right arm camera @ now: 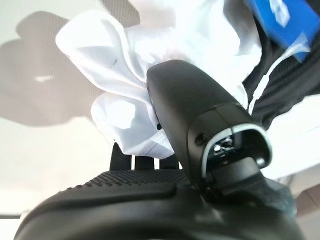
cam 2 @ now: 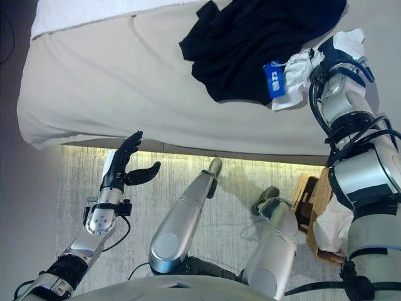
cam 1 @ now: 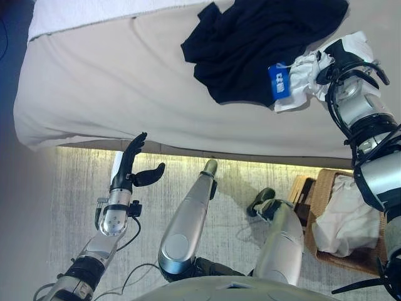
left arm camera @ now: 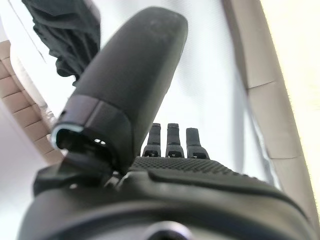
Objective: Pick up the clothes from the bed and place them into the basket
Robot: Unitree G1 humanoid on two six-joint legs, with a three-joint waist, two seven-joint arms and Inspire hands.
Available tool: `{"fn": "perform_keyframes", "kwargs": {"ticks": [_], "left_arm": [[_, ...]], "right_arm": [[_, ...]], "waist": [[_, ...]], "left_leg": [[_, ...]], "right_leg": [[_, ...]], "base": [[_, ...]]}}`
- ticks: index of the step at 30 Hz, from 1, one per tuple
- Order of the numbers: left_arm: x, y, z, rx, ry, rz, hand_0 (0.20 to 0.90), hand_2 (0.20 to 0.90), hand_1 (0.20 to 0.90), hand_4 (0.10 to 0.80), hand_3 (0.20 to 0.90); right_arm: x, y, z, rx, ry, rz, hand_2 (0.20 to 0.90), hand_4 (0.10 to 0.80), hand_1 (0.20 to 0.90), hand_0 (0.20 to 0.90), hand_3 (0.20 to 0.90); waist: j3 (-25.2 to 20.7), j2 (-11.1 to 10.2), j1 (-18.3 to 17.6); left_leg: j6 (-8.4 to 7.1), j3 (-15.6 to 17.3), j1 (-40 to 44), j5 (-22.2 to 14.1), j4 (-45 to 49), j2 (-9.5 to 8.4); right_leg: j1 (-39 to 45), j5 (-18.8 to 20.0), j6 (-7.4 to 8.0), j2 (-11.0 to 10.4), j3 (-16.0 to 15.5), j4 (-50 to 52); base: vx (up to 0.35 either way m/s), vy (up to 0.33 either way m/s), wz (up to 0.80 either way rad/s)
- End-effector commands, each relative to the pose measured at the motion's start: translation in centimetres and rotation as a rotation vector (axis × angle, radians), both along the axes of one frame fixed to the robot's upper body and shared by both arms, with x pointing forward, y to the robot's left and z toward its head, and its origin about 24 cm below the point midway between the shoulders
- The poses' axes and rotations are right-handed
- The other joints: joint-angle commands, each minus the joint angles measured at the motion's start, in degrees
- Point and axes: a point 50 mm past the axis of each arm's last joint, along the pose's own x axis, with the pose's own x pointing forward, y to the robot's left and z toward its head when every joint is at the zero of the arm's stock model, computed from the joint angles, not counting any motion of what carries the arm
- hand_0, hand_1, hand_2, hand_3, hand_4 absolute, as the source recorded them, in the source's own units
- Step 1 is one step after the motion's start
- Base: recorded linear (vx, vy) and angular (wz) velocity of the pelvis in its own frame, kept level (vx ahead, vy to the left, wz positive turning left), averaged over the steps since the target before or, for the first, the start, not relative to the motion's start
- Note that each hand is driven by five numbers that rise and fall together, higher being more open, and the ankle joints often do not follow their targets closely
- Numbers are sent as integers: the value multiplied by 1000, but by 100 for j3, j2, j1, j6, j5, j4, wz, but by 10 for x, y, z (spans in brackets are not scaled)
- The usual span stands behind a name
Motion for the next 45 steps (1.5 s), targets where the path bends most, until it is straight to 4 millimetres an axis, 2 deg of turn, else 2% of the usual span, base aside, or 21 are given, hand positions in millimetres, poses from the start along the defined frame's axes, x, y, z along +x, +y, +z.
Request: {"fn": "perform_keyframes", "kwargs": {"ticks": [1,3,4,5,9,14,20,28,31,37,44,45], "left_arm": [[1,17,18,40,-88,23,900,900,900,800,900],[0,18,16,47,-70,25,900,900,900,800,900],[-1,20,12,55,-46,27,900,900,900,800,900],[-1,20,11,59,-38,27,900,900,900,800,900],[-4,21,2,76,18,32,900,900,900,800,900],[-5,22,-4,86,52,43,900,900,900,800,900],[-6,25,-10,88,77,48,900,900,900,800,900],[-5,25,-16,93,99,34,900,900,900,800,900],[-3,28,-17,75,101,48,900,900,900,800,900],[5,28,-13,87,80,40,900,900,900,800,900],[12,23,-12,97,74,7,900,900,900,800,900],[12,21,-14,91,81,4,900,900,900,800,900]], "right_arm": [[-19,-31,55,-51,-184,-57,300,100,300,300,200],[-22,-36,54,-44,-187,-63,300,100,300,300,200],[-25,-41,53,-35,-179,-62,300,100,300,300,200],[-26,-42,52,-29,-182,-60,300,100,300,300,200],[-34,-49,57,-10,-220,-28,300,100,300,300,200],[-44,-56,66,-13,-286,-1,300,100,300,300,200],[-56,-61,83,-44,-354,19,300,100,300,300,200],[-68,-62,98,-95,-428,38,300,100,300,300,200],[-73,-61,102,-103,-445,51,300,100,300,300,200],[-83,-65,96,-102,-443,48,300,100,300,300,200],[-96,-81,70,-69,-385,15,300,100,300,300,200],[-99,-84,63,-57,-358,15,300,100,300,300,200]], "waist": [[-417,-144,-24],[-564,-225,-63],[-743,-278,-117],[-802,-309,-142],[-1309,-529,-366],[-1797,-690,-627],[-2300,-799,-903],[-2578,-877,-1227],[-2635,-909,-1427],[-2677,-958,-1742],[-2699,-981,-2131],[-2706,-966,-2270]], "left_leg": [[79,268,490,-137,-295,26],[56,271,743,-123,-516,90],[53,293,954,97,-838,171],[38,302,1068,107,-935,199],[-74,437,1787,230,-1671,340],[-131,617,2362,366,-2315,424],[-151,863,2764,527,-2945,530],[-167,1121,3122,574,-3439,620],[-157,1245,3225,564,-3558,659],[-141,1494,3317,477,-3513,744],[-99,1735,3424,333,-3439,828],[-87,1793,3498,267,-3434,846]], "right_leg": [[938,-102,-240,517,-299,-278],[1210,-35,-218,566,-309,-590],[1454,201,-245,623,-388,-1009],[1578,234,-234,653,-385,-1153],[2257,453,-110,922,-240,-2133],[2743,703,27,1102,-83,-2912],[2986,1016,207,1195,76,-3527],[3108,1246,375,1251,337,-3947],[3084,1293,421,1283,536,-4019],[2999,1376,480,1290,834,-4085],[2862,1419,504,1383,1282,-4080],[2865,1407,516,1418,1419,-4090]], "base": [[120,-26,-18],[108,-15,-22],[108,-5,-19],[150,-7,-17],[177,-29,-20],[125,-27,-21],[51,-39,-16],[-3,-14,-26],[-13,8,-29],[-22,6,-31],[-7,27,-29],[30,32,-29]]}}
